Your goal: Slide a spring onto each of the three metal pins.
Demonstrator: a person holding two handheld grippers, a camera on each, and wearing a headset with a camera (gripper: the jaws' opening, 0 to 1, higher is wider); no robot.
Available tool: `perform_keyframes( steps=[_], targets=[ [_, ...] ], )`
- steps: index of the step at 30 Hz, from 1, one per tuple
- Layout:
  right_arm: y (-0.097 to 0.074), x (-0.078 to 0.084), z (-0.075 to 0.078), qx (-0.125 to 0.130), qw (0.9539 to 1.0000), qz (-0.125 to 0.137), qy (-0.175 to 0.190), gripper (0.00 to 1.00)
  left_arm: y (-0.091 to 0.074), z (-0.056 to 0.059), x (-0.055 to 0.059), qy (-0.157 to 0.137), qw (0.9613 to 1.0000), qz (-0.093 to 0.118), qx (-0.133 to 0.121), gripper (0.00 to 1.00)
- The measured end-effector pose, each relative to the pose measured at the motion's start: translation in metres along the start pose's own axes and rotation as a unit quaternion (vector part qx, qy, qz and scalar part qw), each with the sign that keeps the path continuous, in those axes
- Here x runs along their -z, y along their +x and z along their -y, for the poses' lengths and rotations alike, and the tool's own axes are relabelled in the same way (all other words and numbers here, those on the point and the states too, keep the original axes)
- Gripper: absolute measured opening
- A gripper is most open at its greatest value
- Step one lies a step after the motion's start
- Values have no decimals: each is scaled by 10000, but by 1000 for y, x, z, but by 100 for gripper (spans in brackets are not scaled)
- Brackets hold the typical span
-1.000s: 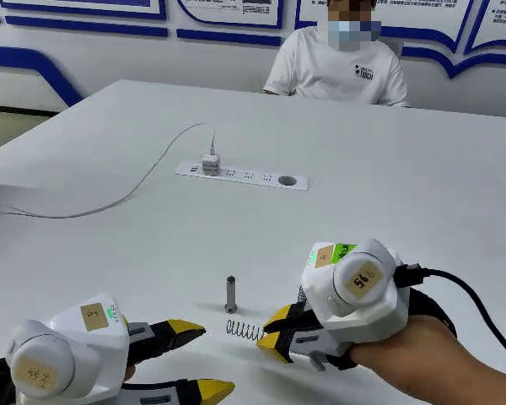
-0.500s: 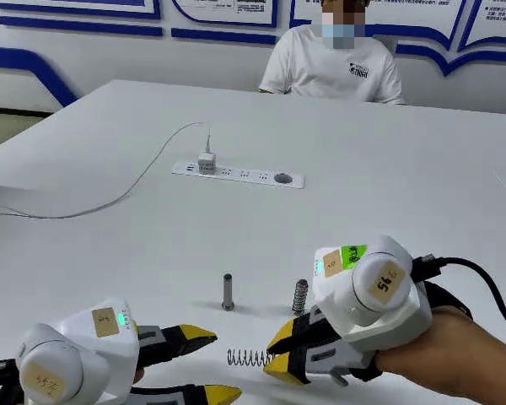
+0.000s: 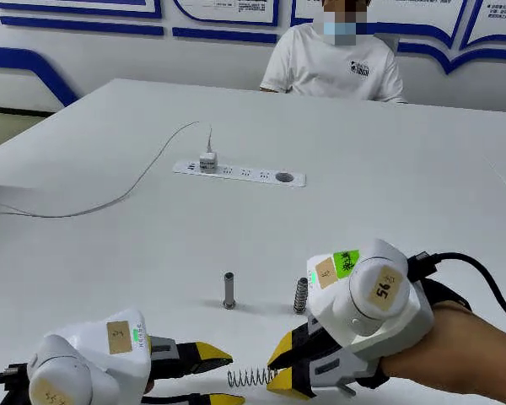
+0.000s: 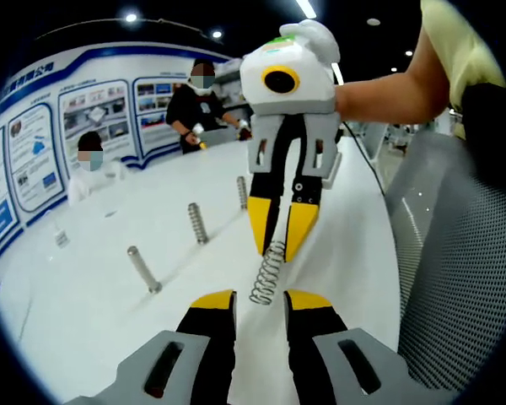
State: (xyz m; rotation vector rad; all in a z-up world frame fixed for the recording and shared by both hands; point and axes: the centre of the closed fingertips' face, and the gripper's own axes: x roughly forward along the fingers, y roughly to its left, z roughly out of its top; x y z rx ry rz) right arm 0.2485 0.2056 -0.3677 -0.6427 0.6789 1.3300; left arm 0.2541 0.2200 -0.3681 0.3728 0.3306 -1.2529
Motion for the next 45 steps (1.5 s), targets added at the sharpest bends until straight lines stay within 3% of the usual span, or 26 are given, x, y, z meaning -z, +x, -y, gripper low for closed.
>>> perform_keyframes(
  steps=[7, 18, 45],
  targets=[
    [-1, 1, -3, -39, 9999, -69, -81, 12, 2, 5, -1, 159, 9998, 0, 119, 12],
    [-8, -9, -4, -23, 9999, -1, -113, 12, 2, 5, 0, 177, 9997, -9, 136, 12],
    [-16, -51, -1, 250, 9966, 778, -78, 12, 0, 1, -8, 117, 9998, 144, 26, 11]
  ],
)
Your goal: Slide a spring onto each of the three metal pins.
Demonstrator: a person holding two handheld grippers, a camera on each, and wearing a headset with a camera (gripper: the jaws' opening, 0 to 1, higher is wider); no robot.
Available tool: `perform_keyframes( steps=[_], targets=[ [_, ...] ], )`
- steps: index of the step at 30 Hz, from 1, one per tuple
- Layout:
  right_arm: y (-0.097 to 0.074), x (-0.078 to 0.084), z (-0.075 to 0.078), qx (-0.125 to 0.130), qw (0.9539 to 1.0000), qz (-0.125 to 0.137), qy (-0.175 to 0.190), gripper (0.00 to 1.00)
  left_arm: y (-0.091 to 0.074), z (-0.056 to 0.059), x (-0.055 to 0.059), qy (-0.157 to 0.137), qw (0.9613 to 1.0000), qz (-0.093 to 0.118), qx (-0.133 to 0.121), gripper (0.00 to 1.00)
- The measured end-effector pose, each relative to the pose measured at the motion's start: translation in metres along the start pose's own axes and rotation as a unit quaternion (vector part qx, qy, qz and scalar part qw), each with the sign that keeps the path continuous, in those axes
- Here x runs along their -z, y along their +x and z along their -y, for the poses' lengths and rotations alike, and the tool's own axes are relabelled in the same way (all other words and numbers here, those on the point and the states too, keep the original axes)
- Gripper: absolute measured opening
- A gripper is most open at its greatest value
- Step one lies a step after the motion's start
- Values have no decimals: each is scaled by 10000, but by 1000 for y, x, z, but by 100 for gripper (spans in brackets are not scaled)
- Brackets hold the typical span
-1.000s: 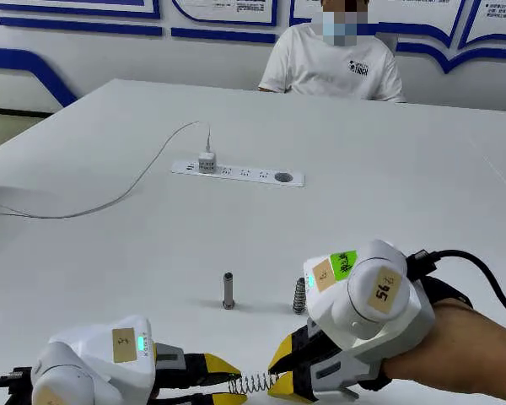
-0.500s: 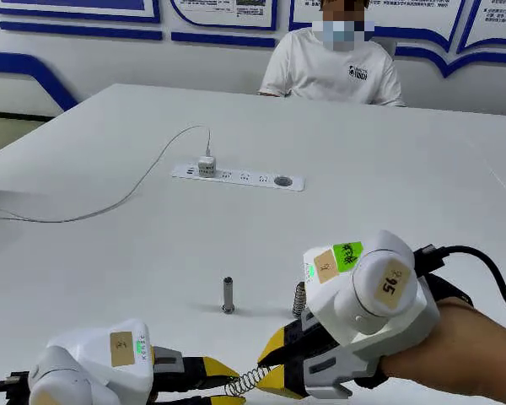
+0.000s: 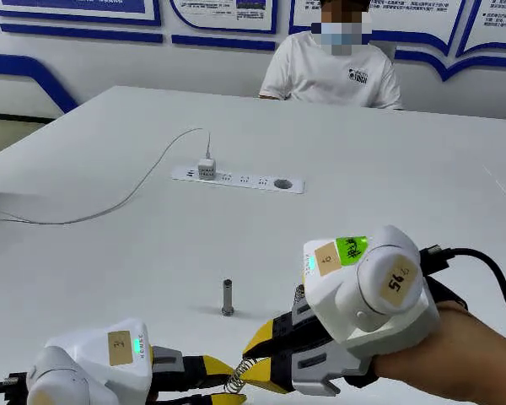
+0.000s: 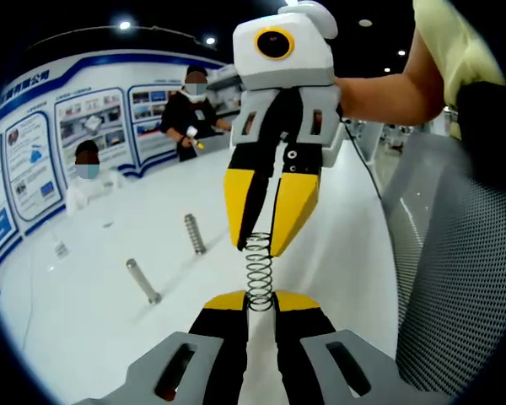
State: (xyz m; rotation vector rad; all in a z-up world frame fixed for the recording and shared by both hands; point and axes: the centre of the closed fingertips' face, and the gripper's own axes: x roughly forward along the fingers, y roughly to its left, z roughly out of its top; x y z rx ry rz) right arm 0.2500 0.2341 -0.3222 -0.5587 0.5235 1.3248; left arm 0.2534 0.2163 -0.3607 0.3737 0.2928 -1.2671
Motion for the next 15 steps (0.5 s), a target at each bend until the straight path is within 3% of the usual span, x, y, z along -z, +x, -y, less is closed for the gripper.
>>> perform_keyframes(
  steps=[15],
  targets=[
    [5, -16, 6, 218, 9988, 412, 147, 12, -1, -6, -4, -134, 9997, 142, -119, 11]
  ],
)
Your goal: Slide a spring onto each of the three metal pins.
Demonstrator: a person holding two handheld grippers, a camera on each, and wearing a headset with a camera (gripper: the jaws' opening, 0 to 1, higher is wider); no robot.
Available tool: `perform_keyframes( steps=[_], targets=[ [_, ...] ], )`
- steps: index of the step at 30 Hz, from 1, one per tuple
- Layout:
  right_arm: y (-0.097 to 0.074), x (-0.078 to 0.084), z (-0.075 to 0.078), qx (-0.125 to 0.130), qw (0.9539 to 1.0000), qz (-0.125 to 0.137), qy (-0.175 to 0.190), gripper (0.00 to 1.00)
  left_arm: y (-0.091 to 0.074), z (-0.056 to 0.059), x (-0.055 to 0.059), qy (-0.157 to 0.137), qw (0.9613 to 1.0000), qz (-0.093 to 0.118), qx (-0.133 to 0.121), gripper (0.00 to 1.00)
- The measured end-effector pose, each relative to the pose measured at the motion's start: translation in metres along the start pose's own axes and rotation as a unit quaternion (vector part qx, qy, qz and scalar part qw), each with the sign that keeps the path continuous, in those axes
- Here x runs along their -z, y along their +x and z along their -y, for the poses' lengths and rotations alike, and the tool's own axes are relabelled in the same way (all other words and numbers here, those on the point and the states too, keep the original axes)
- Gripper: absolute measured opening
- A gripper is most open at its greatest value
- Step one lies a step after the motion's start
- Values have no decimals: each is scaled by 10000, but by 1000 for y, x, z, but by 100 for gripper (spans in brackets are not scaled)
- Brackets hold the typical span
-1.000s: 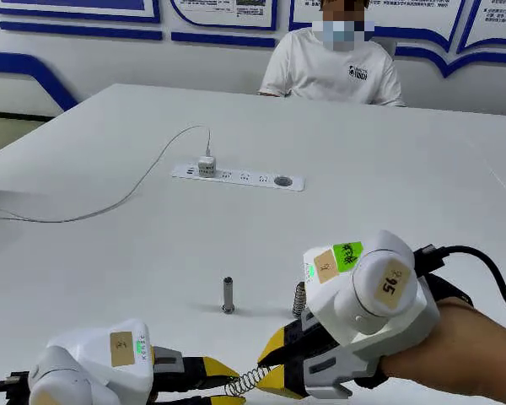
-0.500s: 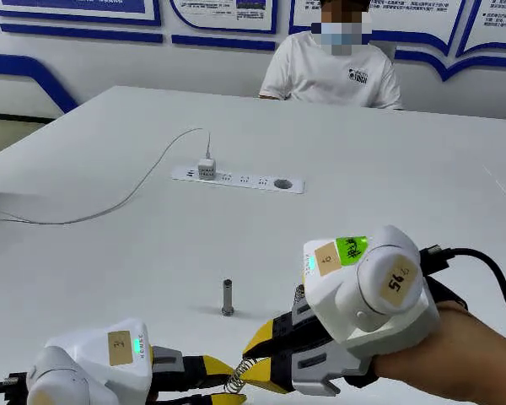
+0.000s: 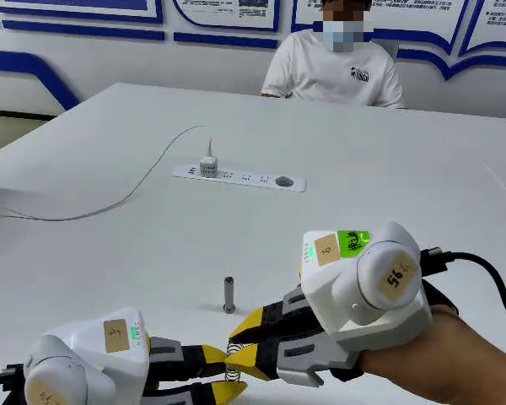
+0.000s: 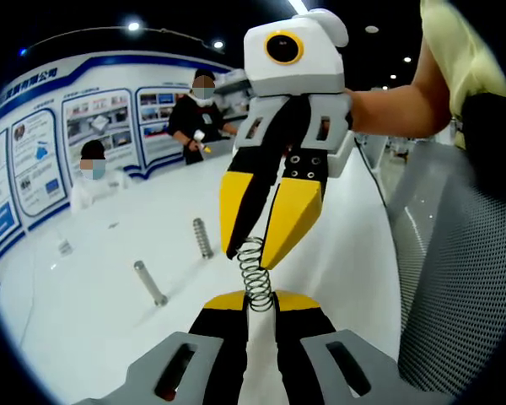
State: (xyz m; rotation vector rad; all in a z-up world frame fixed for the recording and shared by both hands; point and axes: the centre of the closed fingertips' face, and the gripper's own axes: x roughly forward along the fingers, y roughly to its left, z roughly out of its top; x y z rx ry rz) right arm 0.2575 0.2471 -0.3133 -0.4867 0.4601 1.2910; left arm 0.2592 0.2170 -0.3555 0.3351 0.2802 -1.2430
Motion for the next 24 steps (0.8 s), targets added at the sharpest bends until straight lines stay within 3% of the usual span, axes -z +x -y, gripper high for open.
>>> perform_keyframes(
  steps=[24],
  targets=[
    [0, -5, 9, 223, 9997, 107, -16, 12, 0, -6, 0, -182, 9997, 55, -135, 17]
  ],
)
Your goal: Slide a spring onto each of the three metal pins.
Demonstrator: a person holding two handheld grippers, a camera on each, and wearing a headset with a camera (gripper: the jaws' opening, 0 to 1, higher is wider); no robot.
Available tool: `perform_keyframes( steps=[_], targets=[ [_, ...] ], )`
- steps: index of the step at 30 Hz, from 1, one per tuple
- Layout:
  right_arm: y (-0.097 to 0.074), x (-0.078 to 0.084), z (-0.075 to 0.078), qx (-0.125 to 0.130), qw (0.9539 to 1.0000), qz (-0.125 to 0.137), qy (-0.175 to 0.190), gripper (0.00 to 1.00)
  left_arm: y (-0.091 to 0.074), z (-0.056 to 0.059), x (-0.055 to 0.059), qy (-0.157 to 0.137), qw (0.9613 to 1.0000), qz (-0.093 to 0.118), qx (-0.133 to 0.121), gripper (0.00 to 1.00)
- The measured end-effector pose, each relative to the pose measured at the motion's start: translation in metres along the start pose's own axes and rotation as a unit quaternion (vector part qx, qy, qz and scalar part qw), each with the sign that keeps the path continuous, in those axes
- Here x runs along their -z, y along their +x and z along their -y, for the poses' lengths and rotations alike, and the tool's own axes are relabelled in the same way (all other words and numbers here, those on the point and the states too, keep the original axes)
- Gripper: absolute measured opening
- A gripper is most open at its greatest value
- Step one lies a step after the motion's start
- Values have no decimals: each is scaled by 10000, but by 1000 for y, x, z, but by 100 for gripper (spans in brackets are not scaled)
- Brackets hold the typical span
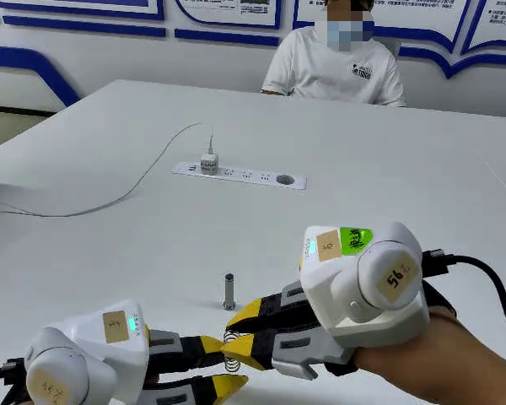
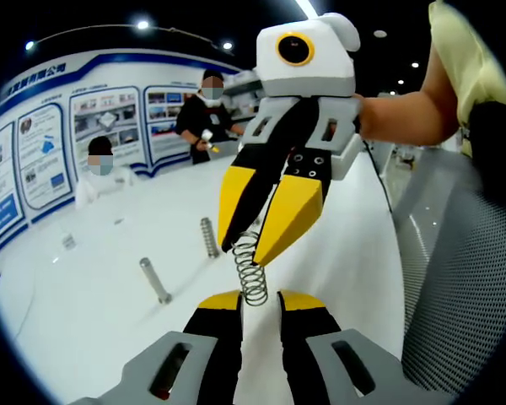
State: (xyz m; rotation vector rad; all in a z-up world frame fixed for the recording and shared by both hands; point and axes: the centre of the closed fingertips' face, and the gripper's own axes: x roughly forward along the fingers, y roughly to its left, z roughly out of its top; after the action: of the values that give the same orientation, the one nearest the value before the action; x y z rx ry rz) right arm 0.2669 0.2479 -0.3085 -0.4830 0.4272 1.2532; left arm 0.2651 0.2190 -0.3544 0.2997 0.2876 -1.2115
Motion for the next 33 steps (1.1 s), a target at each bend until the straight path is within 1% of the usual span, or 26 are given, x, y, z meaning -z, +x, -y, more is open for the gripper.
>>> perform_keyframes(
  steps=[7, 19, 24, 33],
  targets=[
    [-3, -2, 7, 77, 10000, 0, -11, 12, -4, -6, 3, -171, 9998, 10, -113, 21],
    [-8, -14, 23, 268, 9996, 97, -36, 12, -11, -17, 7, -445, 9984, 54, -354, 31],
    [-9, -20, 32, 389, 9991, 165, -41, 12, -14, -21, 10, -542, 9975, 28, -462, 39],
    [-11, -28, 52, 622, 9976, 288, 11, 12, -17, -29, 12, -656, 9960, 28, -602, 45]
  ],
)
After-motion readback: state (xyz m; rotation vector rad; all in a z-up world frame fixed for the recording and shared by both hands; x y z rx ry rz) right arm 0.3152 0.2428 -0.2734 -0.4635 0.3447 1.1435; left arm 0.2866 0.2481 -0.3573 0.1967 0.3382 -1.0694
